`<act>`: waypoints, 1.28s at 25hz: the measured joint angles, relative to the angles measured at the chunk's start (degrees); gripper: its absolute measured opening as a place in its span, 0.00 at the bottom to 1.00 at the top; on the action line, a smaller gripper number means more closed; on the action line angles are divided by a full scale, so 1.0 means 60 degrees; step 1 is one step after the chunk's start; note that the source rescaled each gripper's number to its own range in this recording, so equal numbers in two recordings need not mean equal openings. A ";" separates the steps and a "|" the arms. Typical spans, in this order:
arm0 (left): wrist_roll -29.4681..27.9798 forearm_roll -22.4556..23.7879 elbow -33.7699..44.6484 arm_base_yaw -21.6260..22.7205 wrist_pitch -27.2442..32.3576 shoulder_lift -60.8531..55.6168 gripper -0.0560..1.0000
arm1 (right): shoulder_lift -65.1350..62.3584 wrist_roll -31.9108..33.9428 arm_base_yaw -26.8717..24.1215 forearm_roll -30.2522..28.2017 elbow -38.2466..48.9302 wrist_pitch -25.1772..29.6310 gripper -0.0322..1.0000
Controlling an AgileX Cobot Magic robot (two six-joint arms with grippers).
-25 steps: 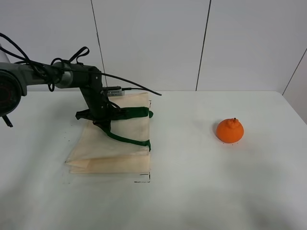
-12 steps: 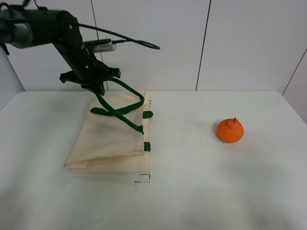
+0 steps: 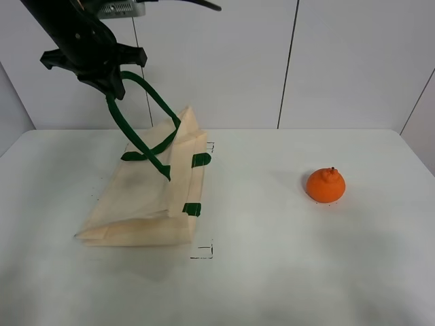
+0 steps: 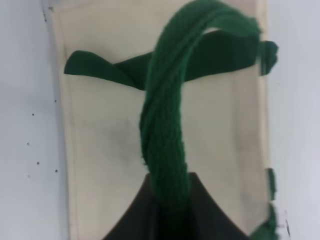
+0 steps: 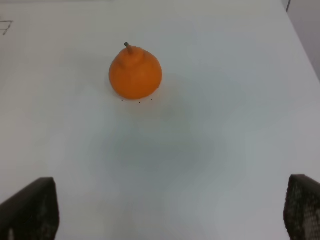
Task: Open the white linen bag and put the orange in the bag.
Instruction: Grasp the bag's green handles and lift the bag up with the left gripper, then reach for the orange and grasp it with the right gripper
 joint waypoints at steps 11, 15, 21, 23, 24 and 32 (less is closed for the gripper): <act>0.0160 -0.0056 -0.1186 -0.0126 0.0105 -0.0019 0.05 | 0.4422 0.0000 0.0000 0.0185 -0.0794 -0.1104 1.00; 0.0160 -0.0053 -0.1186 -0.0247 0.0105 -0.0019 0.05 | 0.7052 0.0000 0.0000 0.0202 -0.1594 -0.1990 1.00; 0.0160 -0.0062 -0.1186 -0.0259 0.0105 -0.0019 0.05 | 1.2100 0.0000 0.0000 0.0228 -0.4125 -0.2043 1.00; 0.0160 -0.0082 -0.1186 -0.0259 0.0105 -0.0019 0.05 | 1.3706 0.0000 0.0000 0.0228 -0.5271 -0.1747 1.00; 0.0160 -0.0091 -0.1186 -0.0259 0.0105 -0.0019 0.05 | 1.4472 -0.0054 0.0000 0.0228 -0.5930 -0.1534 1.00; 0.0160 -0.0270 -0.1186 -0.0259 0.0105 -0.0019 0.05 | 1.8468 -0.0258 0.0350 0.0180 -0.9748 -0.0154 1.00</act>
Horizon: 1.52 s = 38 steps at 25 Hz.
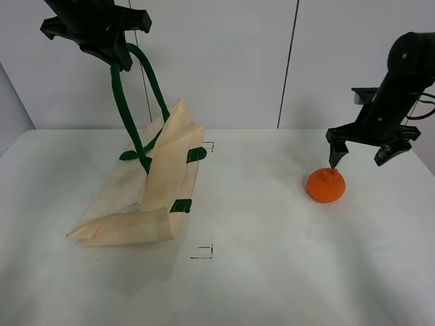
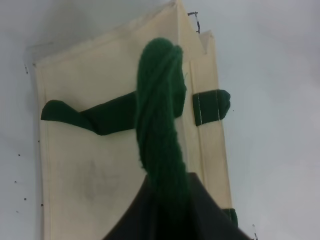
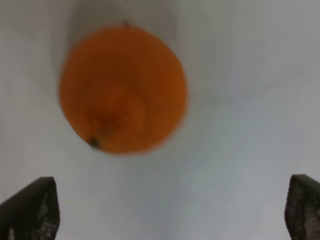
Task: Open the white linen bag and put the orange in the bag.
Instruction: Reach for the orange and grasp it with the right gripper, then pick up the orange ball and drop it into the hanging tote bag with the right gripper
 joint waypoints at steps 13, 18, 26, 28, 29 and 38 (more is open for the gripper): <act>0.0000 -0.0013 0.0000 0.0000 0.0000 0.0000 0.05 | 0.1721 0.0163 0.0255 -0.0180 -0.0496 -0.0864 1.00; 0.0000 -0.0013 0.0000 0.0000 0.0000 0.0000 0.05 | 0.1943 -0.0257 0.0255 0.0128 -0.0496 -0.1335 1.00; 0.0000 -0.0021 0.0000 0.0000 0.0000 0.0000 0.05 | 0.2452 -0.0449 0.0255 0.0432 -0.0496 -0.1362 1.00; 0.0000 -0.0021 0.0000 0.0000 0.0000 0.0000 0.05 | 0.2553 -0.0510 0.0255 0.0630 -0.0496 -0.1362 0.96; 0.0000 -0.0021 0.0000 0.0000 0.0000 0.0000 0.05 | 0.2577 -0.0522 0.0255 0.0698 -0.0496 -0.1370 0.90; 0.0000 -0.0030 0.0000 0.0000 0.0005 -0.0117 0.05 | 0.2057 -0.0740 0.0265 0.1069 -0.0565 -0.1327 0.03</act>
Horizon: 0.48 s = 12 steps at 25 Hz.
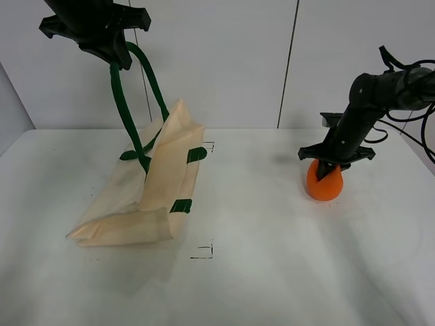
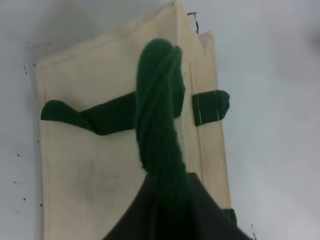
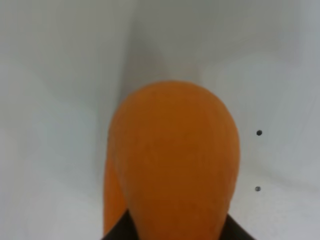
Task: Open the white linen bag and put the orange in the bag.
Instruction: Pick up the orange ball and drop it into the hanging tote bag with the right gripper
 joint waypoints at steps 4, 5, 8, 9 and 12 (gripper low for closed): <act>0.0000 0.0000 -0.0009 0.0000 0.0000 -0.0250 0.05 | -0.0607 -0.0704 -0.0011 0.1411 -0.0142 0.0276 0.03; 0.0000 0.0000 -0.0011 0.0000 0.0000 -0.0275 0.05 | -0.0706 -0.0933 -0.0011 0.1962 -0.0374 0.0572 0.03; 0.0000 0.0000 -0.0011 0.0000 0.0000 -0.0332 0.05 | -0.0849 -0.1527 0.0187 0.3336 -0.1417 0.1589 0.03; 0.0000 0.0000 -0.0011 0.0000 0.0000 -0.0332 0.05 | -0.0861 -0.1587 0.0316 0.3607 -0.1822 0.1784 0.03; 0.0000 0.0000 -0.0011 0.0000 0.0000 -0.0332 0.05 | -0.0871 -0.1597 0.0966 0.3971 -0.2725 0.1958 0.03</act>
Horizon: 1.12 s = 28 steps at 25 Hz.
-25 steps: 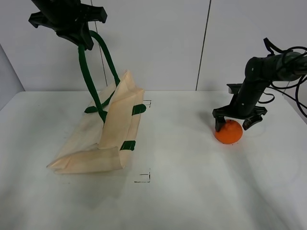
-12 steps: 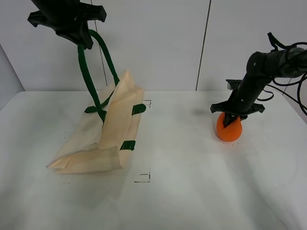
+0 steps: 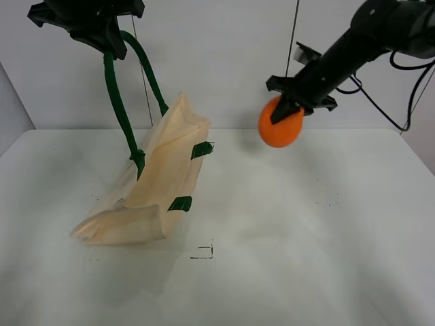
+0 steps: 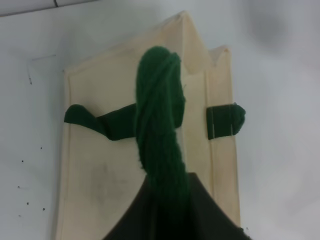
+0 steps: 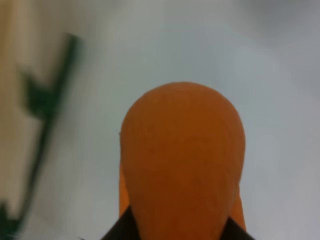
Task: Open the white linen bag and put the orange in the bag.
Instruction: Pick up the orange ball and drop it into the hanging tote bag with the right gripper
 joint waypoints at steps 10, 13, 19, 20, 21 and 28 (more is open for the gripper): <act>0.0000 0.0000 0.0000 0.0000 0.0000 0.0000 0.05 | 0.0375 0.0395 0.2748 0.0889 -0.0389 -0.1279 0.03; 0.0000 0.0000 0.0000 0.0000 0.0000 0.0000 0.05 | 0.0850 0.0429 0.3343 0.0867 -0.0389 -0.1576 0.03; 0.0000 0.0000 0.0000 0.0000 0.0000 0.0000 0.05 | 0.1689 0.0764 0.3617 0.1007 -0.0389 -0.1999 0.03; 0.0000 0.0000 0.0000 0.0000 0.0000 0.0000 0.05 | 0.1840 0.0762 0.3617 0.1108 -0.0389 -0.2132 0.03; 0.0000 0.0000 0.0000 0.0000 0.0000 0.0000 0.05 | 0.1926 0.0762 0.3617 0.1219 -0.0389 -0.2222 0.03; 0.0000 0.0000 0.0000 0.0000 0.0000 0.0000 0.05 | 0.2204 -0.0194 0.3609 0.2714 -0.0389 -0.2572 0.52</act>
